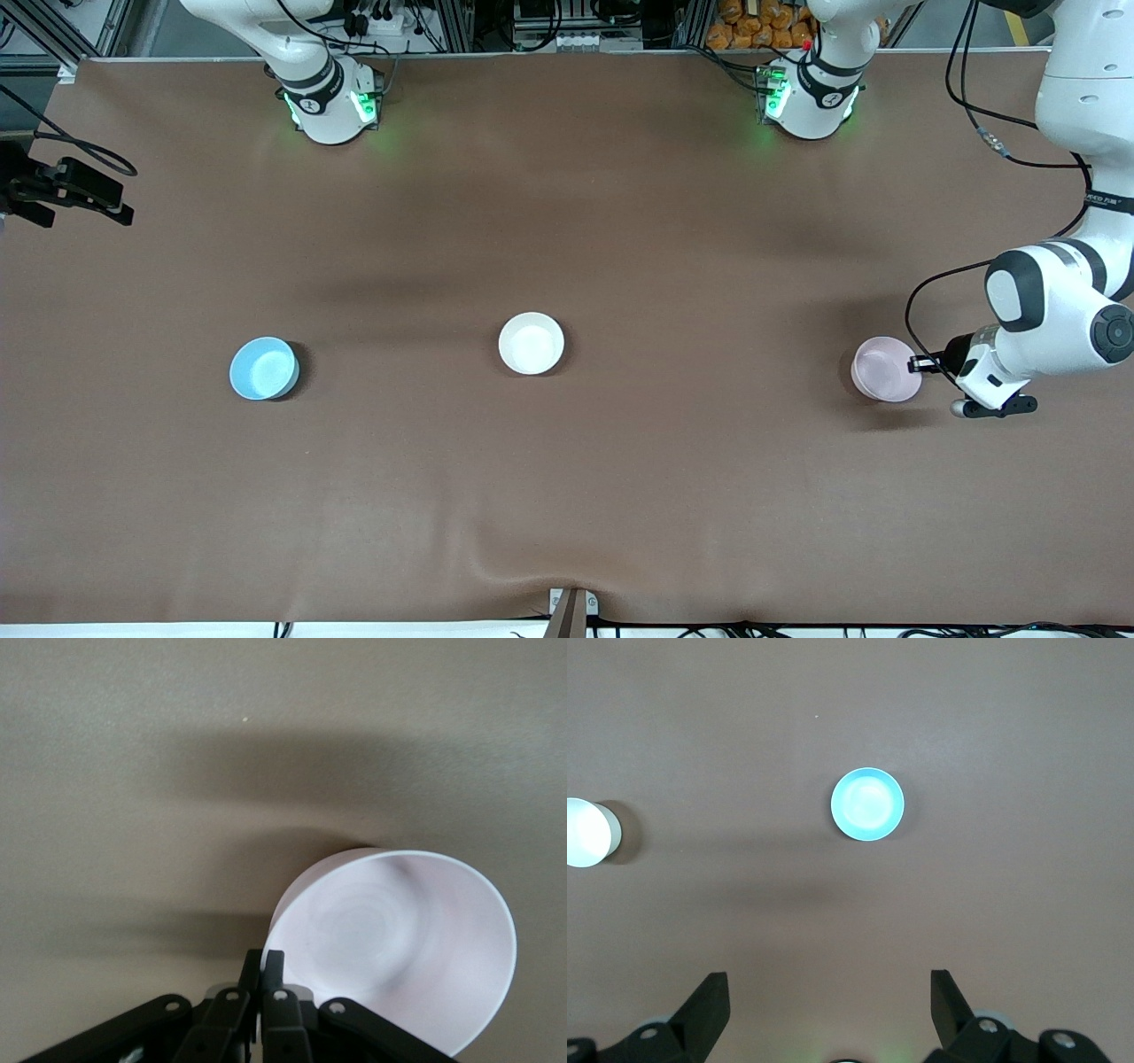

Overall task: Stack pink and blue bowls on white bowl
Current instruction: 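Carry the pink bowl with the left gripper over the white bowl, then lower the pink bowl into the white bowl while the right gripper grasps the blue bowl, then lift the blue bowl with the right gripper while the left gripper withdraws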

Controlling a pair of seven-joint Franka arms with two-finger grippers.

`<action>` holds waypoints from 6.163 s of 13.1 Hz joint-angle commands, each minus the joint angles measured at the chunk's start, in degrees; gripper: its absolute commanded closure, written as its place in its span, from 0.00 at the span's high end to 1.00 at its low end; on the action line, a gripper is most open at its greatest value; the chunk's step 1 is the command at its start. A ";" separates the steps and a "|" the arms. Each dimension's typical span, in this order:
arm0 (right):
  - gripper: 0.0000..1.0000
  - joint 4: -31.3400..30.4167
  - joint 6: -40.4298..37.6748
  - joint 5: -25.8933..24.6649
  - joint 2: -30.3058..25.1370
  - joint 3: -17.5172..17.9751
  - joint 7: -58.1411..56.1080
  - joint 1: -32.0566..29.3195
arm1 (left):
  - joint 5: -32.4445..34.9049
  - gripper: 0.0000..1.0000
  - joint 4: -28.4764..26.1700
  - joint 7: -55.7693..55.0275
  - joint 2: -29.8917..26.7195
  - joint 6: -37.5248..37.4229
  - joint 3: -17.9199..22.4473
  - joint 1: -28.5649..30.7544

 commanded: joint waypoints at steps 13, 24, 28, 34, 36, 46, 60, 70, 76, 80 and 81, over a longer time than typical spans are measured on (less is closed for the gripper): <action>1.00 0.56 -0.37 0.10 0.61 -0.40 0.41 1.13 | -0.87 0.00 0.11 -11.23 -8.01 -7.04 -9.71 -0.14; 1.00 0.56 -0.37 0.10 0.70 -0.40 0.41 0.69 | -2.10 0.00 5.81 -46.28 -8.90 -11.62 -25.28 -7.32; 1.00 0.56 -0.11 -0.08 1.39 -0.49 -0.38 -0.01 | -1.22 0.00 9.24 -58.60 -6.71 -11.45 -25.02 -16.91; 1.00 1.35 0.68 -0.61 7.19 -0.66 -0.38 -0.97 | 3.43 0.00 13.02 -69.94 -1.71 -9.26 -24.67 -25.17; 1.00 1.79 2.43 -0.52 7.46 -0.66 -0.38 -1.68 | 4.66 0.00 15.21 -73.38 0.58 -8.64 -24.41 -27.55; 1.00 1.44 10.50 0.36 22.30 -0.40 -9.67 -1.25 | 8.18 0.00 20.58 -80.86 8.76 1.37 -15.97 -40.13; 1.00 -17.80 37.94 2.47 31.19 -0.40 -25.14 1.22 | 8.44 0.00 20.85 -82.36 13.42 8.42 -12.28 -46.90; 1.00 -12.64 38.12 2.21 33.29 -0.40 -37.54 -2.73 | 8.97 1.00 25.60 -80.53 3.69 -4.06 -12.36 -41.91; 1.00 -8.05 38.21 2.65 38.66 -0.40 -45.81 -5.29 | 8.18 1.00 25.51 -65.25 -4.76 -15.12 -13.15 -32.85; 0.51 -8.05 38.04 2.73 39.02 -0.40 -47.49 -5.38 | 7.22 1.00 25.60 -56.09 -8.28 -21.46 -13.24 -28.45; 0.27 -8.05 37.86 3.43 39.02 -0.31 -47.49 -5.46 | 6.52 1.00 25.51 -54.77 -8.72 -21.99 -13.24 -27.83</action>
